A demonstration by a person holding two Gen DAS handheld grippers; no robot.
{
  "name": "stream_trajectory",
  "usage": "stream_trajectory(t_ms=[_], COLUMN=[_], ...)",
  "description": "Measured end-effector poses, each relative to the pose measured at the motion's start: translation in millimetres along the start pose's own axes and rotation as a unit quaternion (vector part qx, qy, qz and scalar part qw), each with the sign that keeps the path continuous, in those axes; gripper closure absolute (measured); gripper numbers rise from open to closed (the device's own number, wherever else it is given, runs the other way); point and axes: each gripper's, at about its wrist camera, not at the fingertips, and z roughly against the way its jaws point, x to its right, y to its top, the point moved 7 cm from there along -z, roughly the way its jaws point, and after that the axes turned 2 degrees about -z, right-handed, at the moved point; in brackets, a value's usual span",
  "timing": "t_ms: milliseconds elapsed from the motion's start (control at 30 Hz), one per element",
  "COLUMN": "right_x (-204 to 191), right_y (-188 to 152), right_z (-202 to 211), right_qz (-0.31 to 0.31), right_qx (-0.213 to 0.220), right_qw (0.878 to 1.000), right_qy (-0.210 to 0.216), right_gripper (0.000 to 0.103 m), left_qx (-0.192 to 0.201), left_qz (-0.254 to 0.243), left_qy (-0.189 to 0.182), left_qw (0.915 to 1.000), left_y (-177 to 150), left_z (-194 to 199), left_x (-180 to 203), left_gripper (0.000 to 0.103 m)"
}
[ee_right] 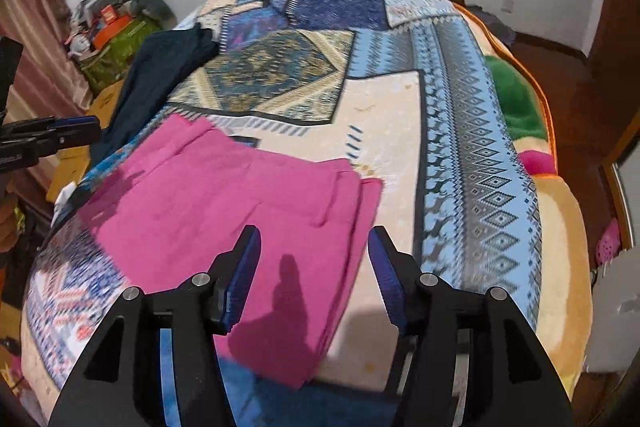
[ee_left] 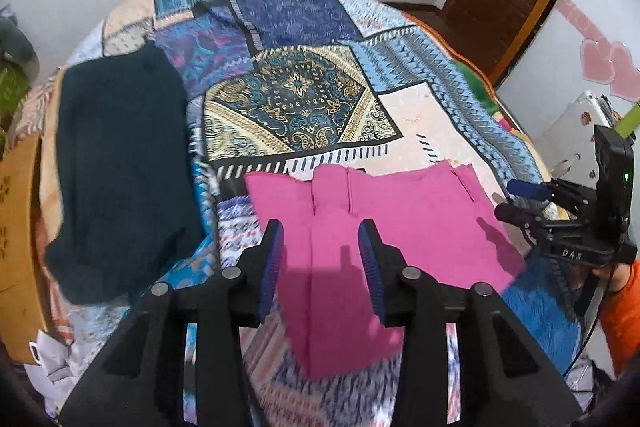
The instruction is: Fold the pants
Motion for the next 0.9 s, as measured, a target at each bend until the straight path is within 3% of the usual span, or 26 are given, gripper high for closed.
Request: stream_trajectory(t_ms=[167, 367, 500, 733, 900], right_x=[15.4, 10.8, 6.7, 11.1, 11.9], right_y=[5.8, 11.6, 9.9, 12.2, 11.9], right_z=[-24.7, -41.7, -48.3, -47.4, -33.4], right_qz=[-0.022, 0.002, 0.039, 0.033, 0.023], right_qx=[-0.017, -0.023, -0.030, -0.033, -0.025], right_qw=[1.000, 1.000, 0.999, 0.999, 0.999], right_qy=[0.001, 0.000, -0.013, -0.016, -0.026], right_gripper=[0.051, 0.071, 0.079, 0.079, 0.076], left_qx=[-0.046, -0.083, -0.085, -0.077, -0.054], left_qz=[-0.011, -0.039, -0.053, -0.045, -0.022], left_qy=[-0.006, 0.026, 0.051, 0.073, 0.044], left_qw=[0.9989, 0.9954, 0.9937, 0.9934, 0.9973], left_y=[10.7, 4.6, -0.9, -5.5, -3.1], left_z=[-46.4, -80.8, -84.0, -74.5, -46.8], left_x=[5.4, 2.5, -4.1, -9.2, -12.7], left_gripper=[0.064, 0.064, 0.072, 0.073, 0.072])
